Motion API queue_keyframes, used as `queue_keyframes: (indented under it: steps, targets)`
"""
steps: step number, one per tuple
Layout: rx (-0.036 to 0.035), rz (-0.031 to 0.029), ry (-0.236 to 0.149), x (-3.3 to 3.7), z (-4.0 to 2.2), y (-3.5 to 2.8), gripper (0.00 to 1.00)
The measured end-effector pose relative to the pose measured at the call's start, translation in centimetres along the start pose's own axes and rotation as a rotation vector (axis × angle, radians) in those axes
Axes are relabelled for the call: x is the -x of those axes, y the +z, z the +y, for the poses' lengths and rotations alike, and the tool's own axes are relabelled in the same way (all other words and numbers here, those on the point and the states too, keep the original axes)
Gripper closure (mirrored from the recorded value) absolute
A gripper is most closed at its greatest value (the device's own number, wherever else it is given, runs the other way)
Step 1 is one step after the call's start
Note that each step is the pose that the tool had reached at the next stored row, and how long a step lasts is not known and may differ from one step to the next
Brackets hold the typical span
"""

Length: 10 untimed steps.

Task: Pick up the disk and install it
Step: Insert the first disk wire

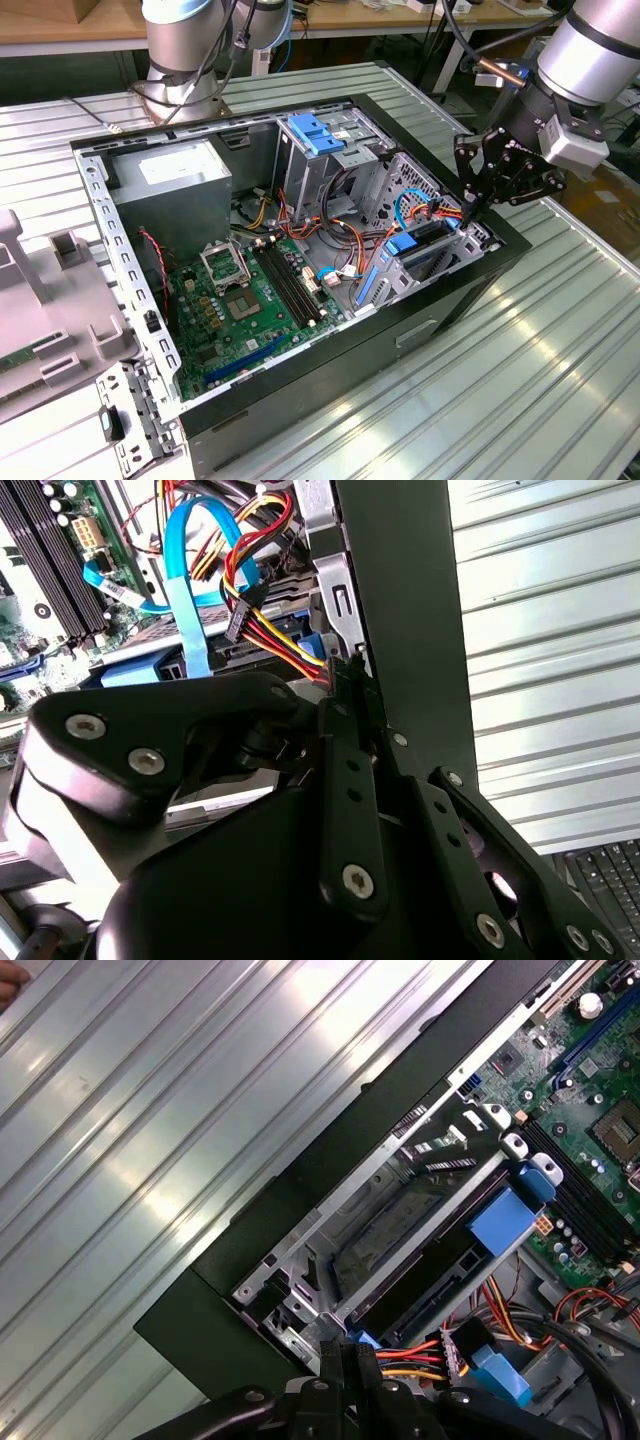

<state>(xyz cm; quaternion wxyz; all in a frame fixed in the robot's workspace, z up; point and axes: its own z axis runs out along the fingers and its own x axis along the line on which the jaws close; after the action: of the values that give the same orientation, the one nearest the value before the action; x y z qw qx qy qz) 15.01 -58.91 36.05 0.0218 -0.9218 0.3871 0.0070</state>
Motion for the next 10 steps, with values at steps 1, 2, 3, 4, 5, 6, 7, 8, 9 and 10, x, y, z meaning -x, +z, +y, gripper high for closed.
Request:
queue_keyframes:
  steps: [1, 2, 3, 4, 5, 6, 7, 8, 9, 10]
  targets:
    - [0.0, 0.0, 0.0, 0.0, 0.0, 0.0, 0.83]
    - [-0.0003, 0.0, 0.0, 0.02, 0.02, 0.0, 0.83]
    - [-0.0007, 0.0003, 0.0, 0.07, 0.08, -0.03, 0.83]
    - [-0.001, 0.0005, 0.0, 0.12, 0.12, -0.05, 0.83]
    - [-0.0011, 0.0011, 0.0, 0.2, 0.19, -0.1, 0.83]
    - [-0.0013, 0.0012, 0.0, 0.27, 0.27, -0.1, 0.83]
    - [-0.0018, 0.0011, 0.0, 0.5, 0.5, -0.1, 0.83]
    - [-0.0022, 0.0009, 0.0, 0.72, 0.73, -0.11, 0.83]
    - [-0.0024, 0.0008, 0.0, 0.86, 0.87, -0.11, 0.83]
    - [-0.0026, 0.0006, 0.0, 1.09, 1.11, -0.11, 0.83]
